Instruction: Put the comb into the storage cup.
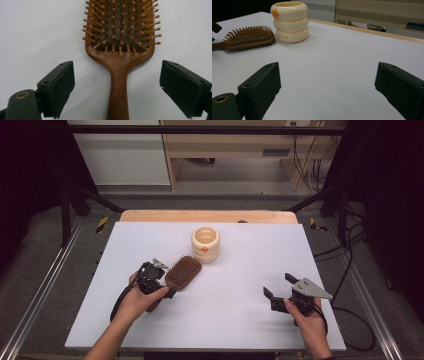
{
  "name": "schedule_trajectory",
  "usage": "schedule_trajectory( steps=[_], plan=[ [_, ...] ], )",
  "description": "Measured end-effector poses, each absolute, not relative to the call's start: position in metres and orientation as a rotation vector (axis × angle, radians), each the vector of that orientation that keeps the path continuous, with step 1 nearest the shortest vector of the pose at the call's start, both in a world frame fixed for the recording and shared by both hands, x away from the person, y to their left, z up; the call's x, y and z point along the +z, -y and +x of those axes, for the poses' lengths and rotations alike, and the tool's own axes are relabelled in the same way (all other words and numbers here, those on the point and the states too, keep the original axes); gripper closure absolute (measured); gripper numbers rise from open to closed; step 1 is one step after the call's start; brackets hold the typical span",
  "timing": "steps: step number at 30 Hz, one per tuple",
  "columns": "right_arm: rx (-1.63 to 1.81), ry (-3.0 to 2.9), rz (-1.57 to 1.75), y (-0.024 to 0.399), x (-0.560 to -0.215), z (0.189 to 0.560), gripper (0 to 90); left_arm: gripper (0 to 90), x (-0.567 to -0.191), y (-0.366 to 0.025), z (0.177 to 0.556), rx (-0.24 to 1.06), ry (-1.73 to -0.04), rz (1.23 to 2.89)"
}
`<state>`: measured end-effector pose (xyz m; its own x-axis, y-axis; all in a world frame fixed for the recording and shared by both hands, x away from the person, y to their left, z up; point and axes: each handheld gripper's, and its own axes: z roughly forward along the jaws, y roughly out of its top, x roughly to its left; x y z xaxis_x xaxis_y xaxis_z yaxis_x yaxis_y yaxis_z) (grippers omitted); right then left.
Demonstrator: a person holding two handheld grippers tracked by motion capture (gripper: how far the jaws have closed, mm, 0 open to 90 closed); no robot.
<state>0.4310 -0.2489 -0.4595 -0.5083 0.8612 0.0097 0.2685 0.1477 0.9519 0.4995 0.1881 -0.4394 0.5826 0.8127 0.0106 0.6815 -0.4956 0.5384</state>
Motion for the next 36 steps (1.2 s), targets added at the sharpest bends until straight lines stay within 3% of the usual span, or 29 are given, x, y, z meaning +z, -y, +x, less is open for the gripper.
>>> schedule_trajectory(
  steps=[7, 21, 36],
  plan=[
    [1.378, -1.865, 1.082, 0.25, -0.459, 0.431, 6.8, 15.3, -0.439, -0.182, 0.505, 0.3, -1.172, 2.412],
    [1.374, -1.875, 1.078, 0.249, -0.459, 0.431, 6.8, 46.3, -0.446, -0.183, 0.51, 0.206, -1.18, 2.49],
    [1.374, -1.88, 1.076, 0.249, -0.459, 0.431, 6.8, 64.1, -0.449, -0.183, 0.514, 0.226, -1.172, 2.525]
  ],
)
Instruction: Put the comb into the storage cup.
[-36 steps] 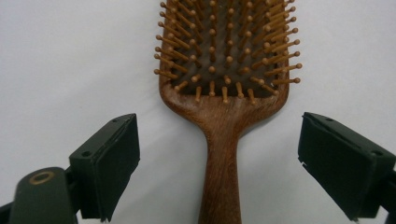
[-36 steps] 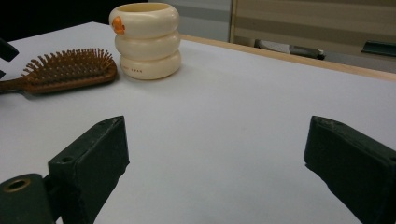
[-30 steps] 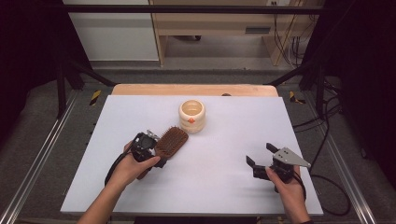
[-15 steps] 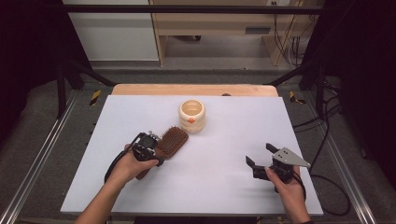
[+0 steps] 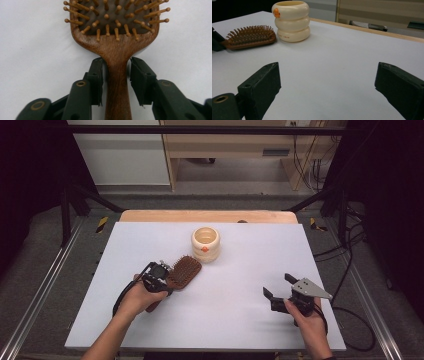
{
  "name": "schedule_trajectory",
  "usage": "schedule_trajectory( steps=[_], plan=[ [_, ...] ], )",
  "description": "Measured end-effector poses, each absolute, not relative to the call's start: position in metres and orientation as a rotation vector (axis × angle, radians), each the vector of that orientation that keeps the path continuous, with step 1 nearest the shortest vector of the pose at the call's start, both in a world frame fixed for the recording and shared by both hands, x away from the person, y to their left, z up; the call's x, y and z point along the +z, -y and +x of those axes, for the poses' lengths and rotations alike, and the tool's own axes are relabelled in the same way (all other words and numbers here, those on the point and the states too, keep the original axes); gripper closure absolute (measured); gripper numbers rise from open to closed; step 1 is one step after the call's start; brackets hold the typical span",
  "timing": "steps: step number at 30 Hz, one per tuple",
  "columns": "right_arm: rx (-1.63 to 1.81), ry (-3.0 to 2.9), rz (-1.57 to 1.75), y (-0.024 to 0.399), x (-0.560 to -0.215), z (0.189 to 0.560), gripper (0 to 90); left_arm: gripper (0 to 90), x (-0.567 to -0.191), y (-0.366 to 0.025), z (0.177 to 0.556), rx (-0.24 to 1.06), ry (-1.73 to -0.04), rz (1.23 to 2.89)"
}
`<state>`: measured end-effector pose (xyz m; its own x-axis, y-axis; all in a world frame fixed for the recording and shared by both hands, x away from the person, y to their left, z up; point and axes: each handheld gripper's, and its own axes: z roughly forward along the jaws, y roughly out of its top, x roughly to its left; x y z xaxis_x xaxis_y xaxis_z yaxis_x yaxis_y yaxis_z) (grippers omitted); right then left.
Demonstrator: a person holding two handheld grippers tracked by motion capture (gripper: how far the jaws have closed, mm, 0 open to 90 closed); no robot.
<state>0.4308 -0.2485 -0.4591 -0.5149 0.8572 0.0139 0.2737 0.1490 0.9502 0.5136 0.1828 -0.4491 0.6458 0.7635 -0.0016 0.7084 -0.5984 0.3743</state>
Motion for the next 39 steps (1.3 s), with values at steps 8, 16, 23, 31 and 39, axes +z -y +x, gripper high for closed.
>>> schedule_trajectory(
  steps=[8, 16, 23, 31, 39],
  plan=[
    [1.372, -1.886, 1.072, 0.248, -0.459, 0.431, 6.8, 68.4, -0.451, -0.184, 0.508, 0.264, -1.155, 2.503],
    [1.374, -1.885, 1.072, 0.248, -0.459, 0.431, 6.8, 72.1, -0.452, -0.185, 0.507, 0.266, -1.15, 2.491],
    [1.377, -1.885, 1.069, 0.249, -0.459, 0.432, 6.8, 72.3, -0.451, -0.186, 0.505, 0.278, -1.14, 2.486],
    [1.374, -1.886, 1.066, 0.249, -0.459, 0.432, 6.8, 72.3, -0.451, -0.19, 0.498, 0.319, -1.116, 2.494],
    [1.373, -1.889, 1.071, 0.248, -0.459, 0.432, 6.8, 72.3, -0.451, -0.195, 0.49, 0.364, -1.079, 2.449]
  ],
)
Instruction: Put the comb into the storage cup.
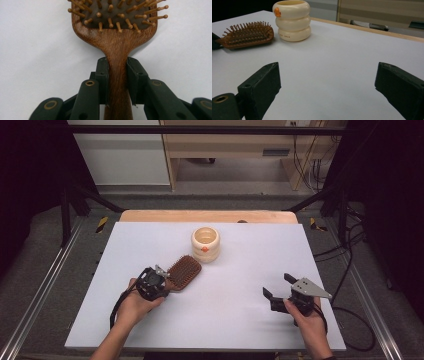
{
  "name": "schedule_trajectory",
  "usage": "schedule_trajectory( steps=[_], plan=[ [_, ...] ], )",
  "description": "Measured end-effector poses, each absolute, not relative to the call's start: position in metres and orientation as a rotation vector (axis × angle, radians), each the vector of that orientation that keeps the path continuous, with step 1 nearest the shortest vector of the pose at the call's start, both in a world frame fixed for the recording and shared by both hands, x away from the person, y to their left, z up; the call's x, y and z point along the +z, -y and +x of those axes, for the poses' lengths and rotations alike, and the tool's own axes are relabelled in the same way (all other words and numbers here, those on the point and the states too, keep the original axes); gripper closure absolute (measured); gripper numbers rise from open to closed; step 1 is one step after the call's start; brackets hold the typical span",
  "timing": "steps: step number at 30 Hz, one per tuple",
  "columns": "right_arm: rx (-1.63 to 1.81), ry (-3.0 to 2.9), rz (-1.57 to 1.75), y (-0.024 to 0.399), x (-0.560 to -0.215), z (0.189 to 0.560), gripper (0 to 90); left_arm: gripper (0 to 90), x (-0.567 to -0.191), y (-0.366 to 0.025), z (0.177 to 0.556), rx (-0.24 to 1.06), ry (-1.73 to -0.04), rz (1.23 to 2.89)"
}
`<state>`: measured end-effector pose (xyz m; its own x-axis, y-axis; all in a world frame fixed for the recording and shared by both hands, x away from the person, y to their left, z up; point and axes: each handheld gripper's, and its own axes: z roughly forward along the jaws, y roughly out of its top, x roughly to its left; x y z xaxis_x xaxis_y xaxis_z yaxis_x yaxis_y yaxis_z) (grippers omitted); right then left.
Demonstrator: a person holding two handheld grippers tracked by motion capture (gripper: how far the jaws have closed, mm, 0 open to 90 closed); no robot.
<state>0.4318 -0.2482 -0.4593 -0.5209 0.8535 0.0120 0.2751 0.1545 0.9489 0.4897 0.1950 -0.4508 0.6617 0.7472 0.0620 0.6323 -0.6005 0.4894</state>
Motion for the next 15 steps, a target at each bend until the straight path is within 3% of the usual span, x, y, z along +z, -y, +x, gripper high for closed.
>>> schedule_trajectory(
  steps=[15],
  plan=[
    [1.379, -1.888, 1.063, 0.246, -0.459, 0.43, 6.7, 72.3, -0.455, -0.213, 0.469, 0.466, -1.035, 2.212]
  ],
)
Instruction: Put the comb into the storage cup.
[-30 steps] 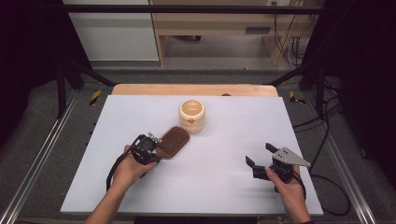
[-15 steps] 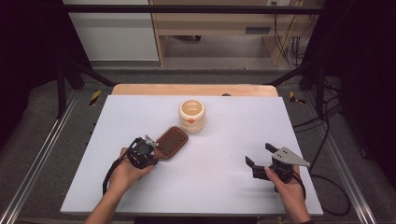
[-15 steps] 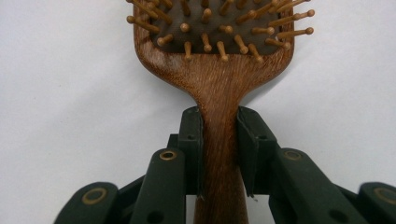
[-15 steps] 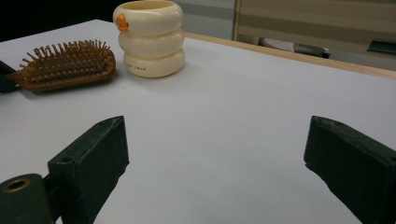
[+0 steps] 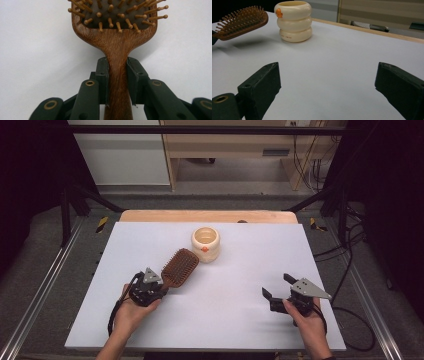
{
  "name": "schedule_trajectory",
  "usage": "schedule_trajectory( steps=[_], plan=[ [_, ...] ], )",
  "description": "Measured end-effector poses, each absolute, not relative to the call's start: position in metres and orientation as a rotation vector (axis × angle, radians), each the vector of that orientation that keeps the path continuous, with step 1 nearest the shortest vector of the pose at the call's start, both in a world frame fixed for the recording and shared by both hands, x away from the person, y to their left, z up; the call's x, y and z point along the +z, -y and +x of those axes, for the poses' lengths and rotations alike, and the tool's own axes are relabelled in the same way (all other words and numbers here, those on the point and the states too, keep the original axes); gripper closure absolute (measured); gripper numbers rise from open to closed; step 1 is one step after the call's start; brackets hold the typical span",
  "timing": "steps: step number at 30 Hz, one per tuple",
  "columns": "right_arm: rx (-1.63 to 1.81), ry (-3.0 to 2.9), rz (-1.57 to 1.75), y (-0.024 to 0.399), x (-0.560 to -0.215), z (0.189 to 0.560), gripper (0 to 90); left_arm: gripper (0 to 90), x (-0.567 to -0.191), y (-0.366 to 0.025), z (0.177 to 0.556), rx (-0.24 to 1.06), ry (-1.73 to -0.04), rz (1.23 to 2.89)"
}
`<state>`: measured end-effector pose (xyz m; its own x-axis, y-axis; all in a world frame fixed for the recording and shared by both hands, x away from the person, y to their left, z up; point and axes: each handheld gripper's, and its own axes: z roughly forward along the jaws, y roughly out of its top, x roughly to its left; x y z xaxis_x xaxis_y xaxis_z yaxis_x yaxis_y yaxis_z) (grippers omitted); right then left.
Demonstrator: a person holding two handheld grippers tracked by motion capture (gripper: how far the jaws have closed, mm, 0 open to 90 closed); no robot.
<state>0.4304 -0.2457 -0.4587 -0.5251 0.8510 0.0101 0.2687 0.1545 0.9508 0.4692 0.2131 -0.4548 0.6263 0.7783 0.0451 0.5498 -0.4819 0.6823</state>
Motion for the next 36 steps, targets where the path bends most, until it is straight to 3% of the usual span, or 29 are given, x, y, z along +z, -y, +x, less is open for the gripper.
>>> schedule_trajectory(
  steps=[36],
  plan=[
    [1.536, -1.924, 1.098, 0.22, -0.452, 0.424, 5.0, 72.3, -0.442, -0.224, 0.439, 0.585, -0.969, 1.871]
  ],
)
